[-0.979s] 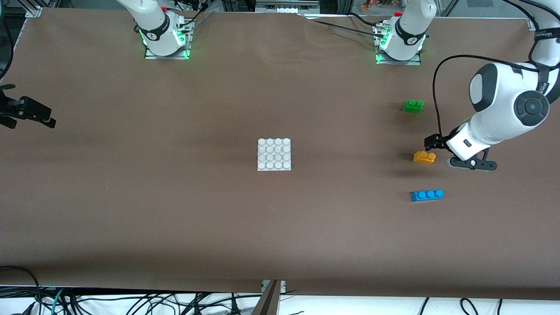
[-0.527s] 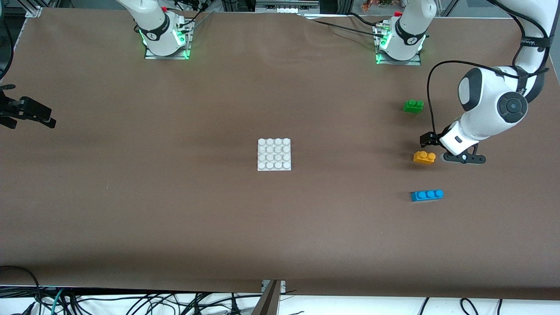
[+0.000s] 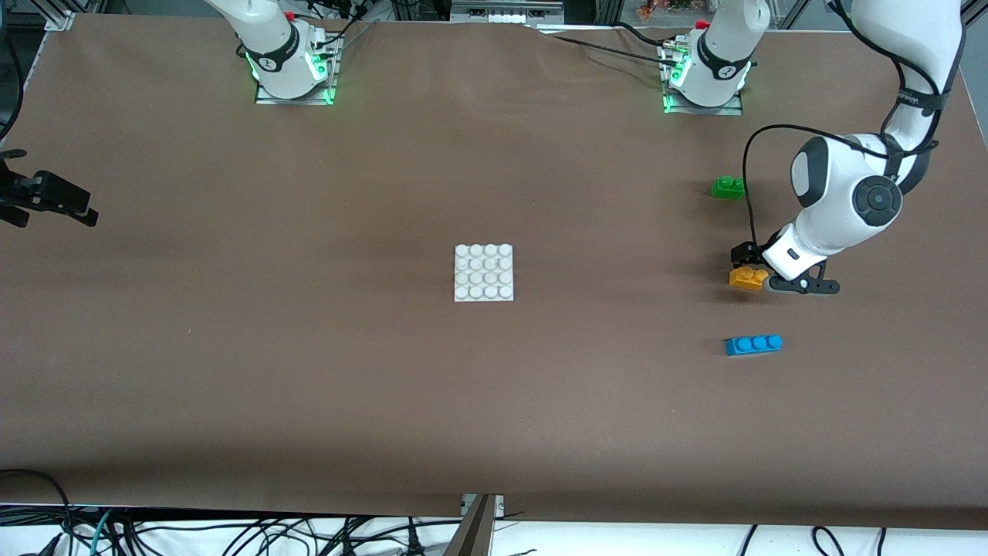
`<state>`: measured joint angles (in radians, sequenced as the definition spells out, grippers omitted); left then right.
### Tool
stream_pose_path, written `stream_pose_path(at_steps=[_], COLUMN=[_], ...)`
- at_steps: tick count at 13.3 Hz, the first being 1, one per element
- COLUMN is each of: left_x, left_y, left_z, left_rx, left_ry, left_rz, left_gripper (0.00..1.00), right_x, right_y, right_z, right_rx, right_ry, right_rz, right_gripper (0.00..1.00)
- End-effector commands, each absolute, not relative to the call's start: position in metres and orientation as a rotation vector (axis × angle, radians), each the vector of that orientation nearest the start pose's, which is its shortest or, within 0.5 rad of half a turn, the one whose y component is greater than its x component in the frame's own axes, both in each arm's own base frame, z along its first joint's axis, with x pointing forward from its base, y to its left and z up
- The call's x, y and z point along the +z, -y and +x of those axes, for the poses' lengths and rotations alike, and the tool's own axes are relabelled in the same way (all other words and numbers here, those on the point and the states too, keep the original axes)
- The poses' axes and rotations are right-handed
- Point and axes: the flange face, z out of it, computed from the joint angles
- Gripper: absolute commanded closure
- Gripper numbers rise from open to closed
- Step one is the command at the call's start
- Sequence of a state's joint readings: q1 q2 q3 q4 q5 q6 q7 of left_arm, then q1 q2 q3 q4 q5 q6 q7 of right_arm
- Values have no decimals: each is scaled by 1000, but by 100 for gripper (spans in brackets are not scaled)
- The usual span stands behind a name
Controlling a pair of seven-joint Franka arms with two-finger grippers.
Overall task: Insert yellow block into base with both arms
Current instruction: 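Move the left gripper over the yellow brick and lower it, then close the left gripper on the yellow brick and lift it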
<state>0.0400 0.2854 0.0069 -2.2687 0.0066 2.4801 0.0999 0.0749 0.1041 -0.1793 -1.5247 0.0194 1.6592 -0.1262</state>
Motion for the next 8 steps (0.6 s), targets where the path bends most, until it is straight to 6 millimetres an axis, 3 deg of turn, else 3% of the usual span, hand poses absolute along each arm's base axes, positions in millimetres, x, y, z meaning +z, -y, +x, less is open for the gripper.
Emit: stream_pose_path(at_steps=[1, 3, 8], left_x=[220, 208, 202], left_y=[-27, -27, -29], left_z=[530, 531, 532], left_rx=[105, 98, 77], left_ry=[-106, -105, -105], left_rz=[-3151, -3150, -3146], left_gripper=[0, 0, 0], right_x=[598, 598, 598], right_y=[58, 59, 61], right_z=[589, 588, 588], right_rx=[-41, -43, -43], right_ry=[41, 41, 36], right_rz=[-3144, -3144, -3144], right_gripper=[0, 0, 0])
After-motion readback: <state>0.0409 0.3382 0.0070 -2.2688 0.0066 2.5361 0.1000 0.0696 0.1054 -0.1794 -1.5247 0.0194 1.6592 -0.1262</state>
